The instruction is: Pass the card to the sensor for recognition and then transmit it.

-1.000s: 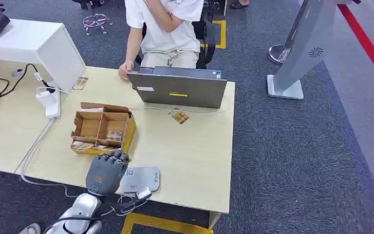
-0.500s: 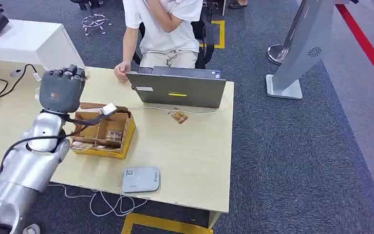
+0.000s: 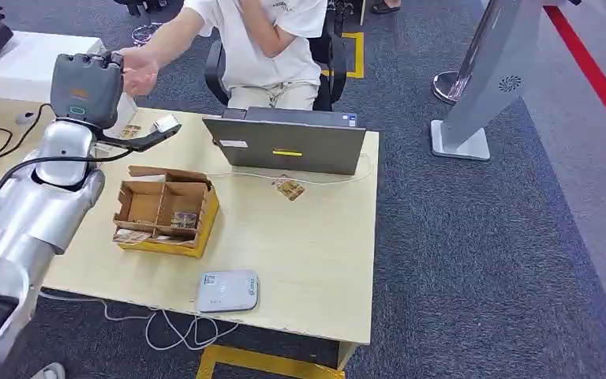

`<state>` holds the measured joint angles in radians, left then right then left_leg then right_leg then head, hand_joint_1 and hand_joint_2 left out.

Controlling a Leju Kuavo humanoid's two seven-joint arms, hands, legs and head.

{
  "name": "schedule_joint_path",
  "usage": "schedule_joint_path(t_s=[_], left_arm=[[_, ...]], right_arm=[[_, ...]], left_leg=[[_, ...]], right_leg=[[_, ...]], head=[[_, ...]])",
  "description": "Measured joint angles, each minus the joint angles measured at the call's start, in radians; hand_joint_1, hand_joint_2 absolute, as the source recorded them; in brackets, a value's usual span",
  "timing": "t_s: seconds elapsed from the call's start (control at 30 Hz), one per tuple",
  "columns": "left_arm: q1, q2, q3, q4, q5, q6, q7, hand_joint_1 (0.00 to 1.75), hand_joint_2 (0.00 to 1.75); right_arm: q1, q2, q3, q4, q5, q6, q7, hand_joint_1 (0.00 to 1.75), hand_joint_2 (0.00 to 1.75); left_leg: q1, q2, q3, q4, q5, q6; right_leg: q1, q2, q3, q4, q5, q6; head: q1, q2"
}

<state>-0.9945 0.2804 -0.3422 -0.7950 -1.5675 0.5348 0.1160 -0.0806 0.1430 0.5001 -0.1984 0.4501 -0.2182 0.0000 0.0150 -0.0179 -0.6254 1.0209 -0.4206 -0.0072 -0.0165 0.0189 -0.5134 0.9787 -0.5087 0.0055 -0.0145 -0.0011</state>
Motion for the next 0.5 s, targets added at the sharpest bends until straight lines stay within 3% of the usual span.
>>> schedule_joint_path(t_s=[0.07, 0.1, 0.5], left_arm=[[0.0, -0.003, -0.001, 0.005, 0.0, 0.0, -0.006, 1.75, 1.75], [0.0, -0.006, -0.001, 0.005, 0.002, 0.0, -0.013, 0.0, 1.75], [0.023, -0.026, -0.001, 0.002, 0.026, -0.063, -0.026, 0.0, 1.75]], right_arm=[[0.0, -0.001, 0.0, 0.0, -0.002, 0.0, 0.003, 0.0, 0.0], [0.001, -0.001, 0.0, 0.0, -0.003, 0.0, 0.005, 0.0, 0.0], [0.005, -0.002, 0.0, 0.002, 0.004, 0.0, 0.003, 0.0, 0.0]], left_leg=[[0.0, 0.0, 0.0, 0.0, 0.0, 0.0], [0.0, 0.0, 0.0, 0.0, 0.0, 0.0], [0.0, 0.0, 0.0, 0.0, 0.0, 0.0]], right_leg=[[0.0, 0.0, 0.0, 0.0, 0.0, 0.0], [0.0, 0.0, 0.0, 0.0, 0.0, 0.0], [0.0, 0.0, 0.0, 0.0, 0.0, 0.0]], head=[[0.0, 0.0], [0.0, 0.0], [0.0, 0.0]])
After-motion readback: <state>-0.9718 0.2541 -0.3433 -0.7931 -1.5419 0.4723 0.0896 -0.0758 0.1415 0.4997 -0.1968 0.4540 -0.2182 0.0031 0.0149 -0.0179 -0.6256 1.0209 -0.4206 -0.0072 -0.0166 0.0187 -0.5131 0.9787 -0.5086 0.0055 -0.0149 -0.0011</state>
